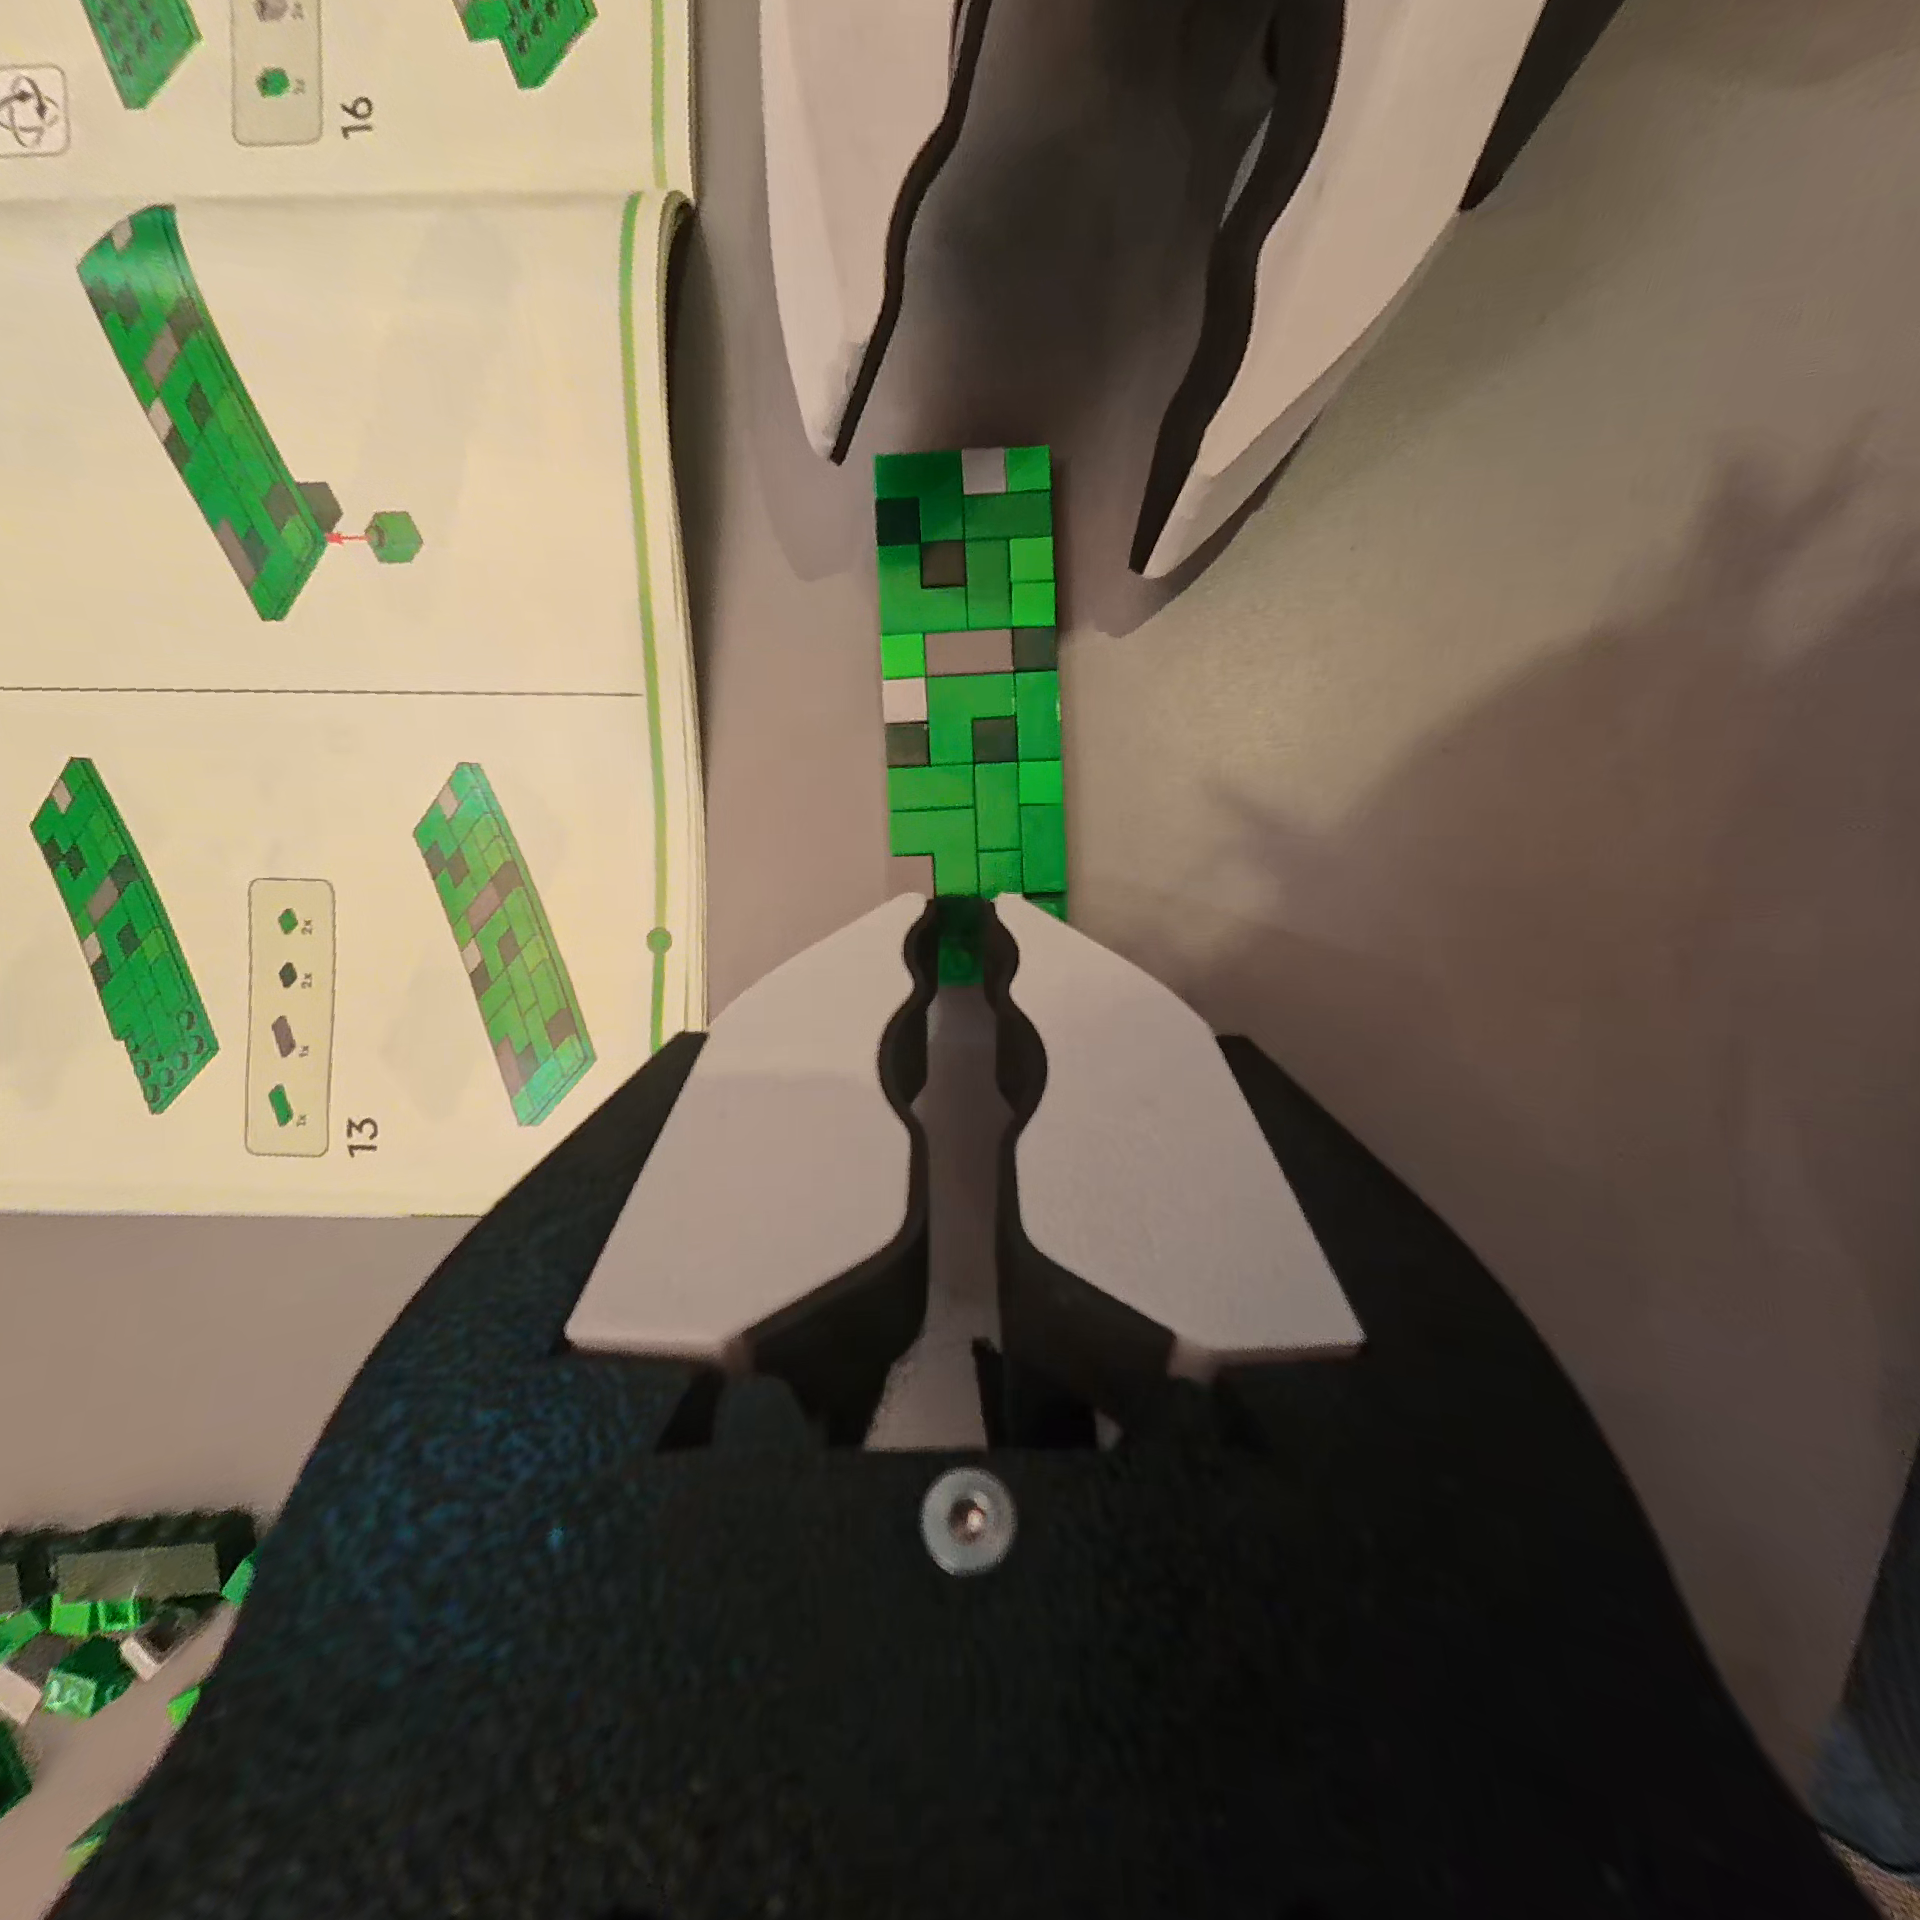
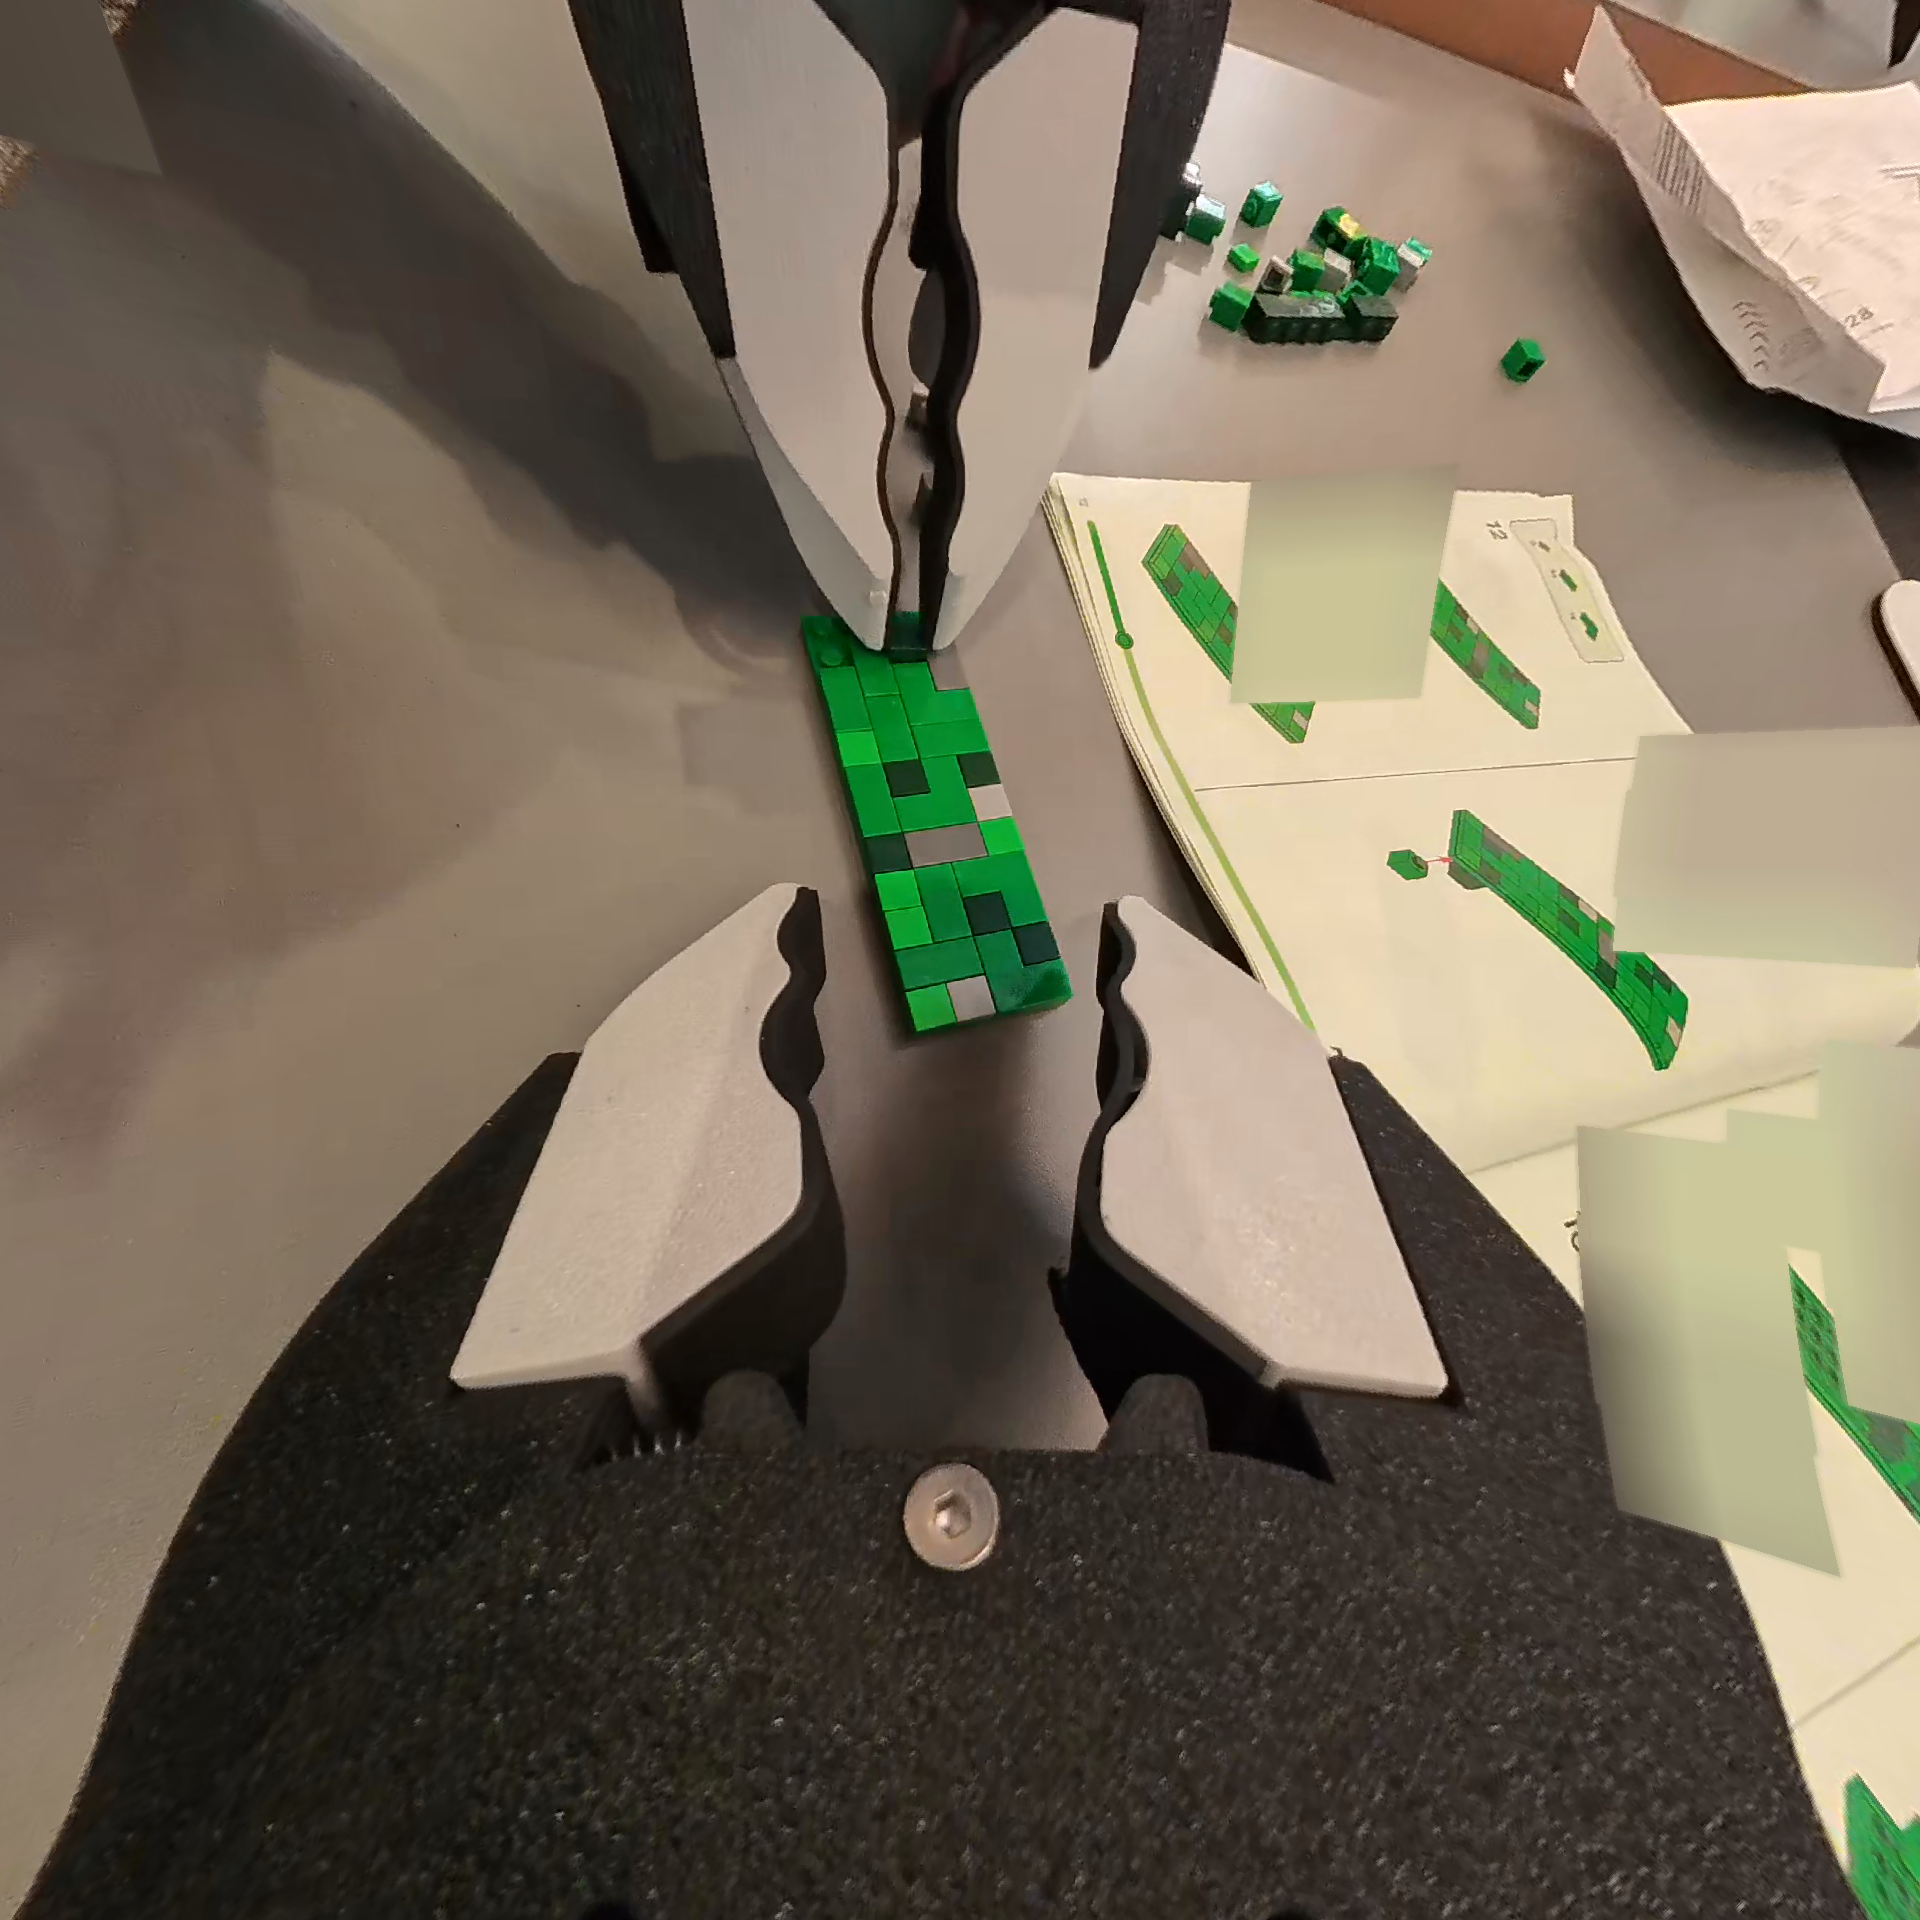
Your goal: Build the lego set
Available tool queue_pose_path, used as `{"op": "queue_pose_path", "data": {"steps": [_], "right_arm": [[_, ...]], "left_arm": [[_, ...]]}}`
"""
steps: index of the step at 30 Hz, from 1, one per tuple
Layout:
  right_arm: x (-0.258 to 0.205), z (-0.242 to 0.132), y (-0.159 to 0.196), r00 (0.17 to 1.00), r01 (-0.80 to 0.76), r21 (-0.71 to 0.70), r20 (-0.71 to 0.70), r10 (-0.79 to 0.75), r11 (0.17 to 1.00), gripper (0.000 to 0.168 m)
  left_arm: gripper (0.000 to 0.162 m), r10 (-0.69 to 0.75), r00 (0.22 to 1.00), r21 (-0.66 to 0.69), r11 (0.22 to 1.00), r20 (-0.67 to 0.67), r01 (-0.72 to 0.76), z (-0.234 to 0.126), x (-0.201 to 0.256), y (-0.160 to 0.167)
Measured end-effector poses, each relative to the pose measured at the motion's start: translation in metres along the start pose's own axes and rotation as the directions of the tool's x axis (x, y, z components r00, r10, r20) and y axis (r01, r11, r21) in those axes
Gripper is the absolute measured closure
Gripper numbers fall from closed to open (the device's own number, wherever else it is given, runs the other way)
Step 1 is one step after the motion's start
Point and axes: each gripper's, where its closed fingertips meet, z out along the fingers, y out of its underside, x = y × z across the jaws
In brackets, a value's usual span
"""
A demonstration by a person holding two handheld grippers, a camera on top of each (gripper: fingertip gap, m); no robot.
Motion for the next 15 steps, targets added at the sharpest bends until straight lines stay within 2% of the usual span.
{"op": "queue_pose_path", "data": {"steps": [9,11,15], "right_arm": [[0.0002,0.0000,-0.0002,1.000,0.002,0.001,0.000,-0.002,1.000,0.118],[0.0002,-0.0001,-0.0004,1.000,0.003,0.002,-0.001,-0.003,1.000,0.118],[-0.0007,0.0010,0.0008,0.999,-0.021,-0.007,0.039,0.021,1.000,0.116]], "left_arm": [[0.155,-0.021,1.000,-0.004,1.000,-0.001,0.021,-0.0008,0.0002,0.0005],[0.144,-0.031,1.000,0.014,0.999,-0.006,0.031,-0.0033,0.0012,0.0004],[0.132,-0.052,0.998,0.059,0.997,-0.032,0.054,-0.0097,0.0042,0.0028]]}}
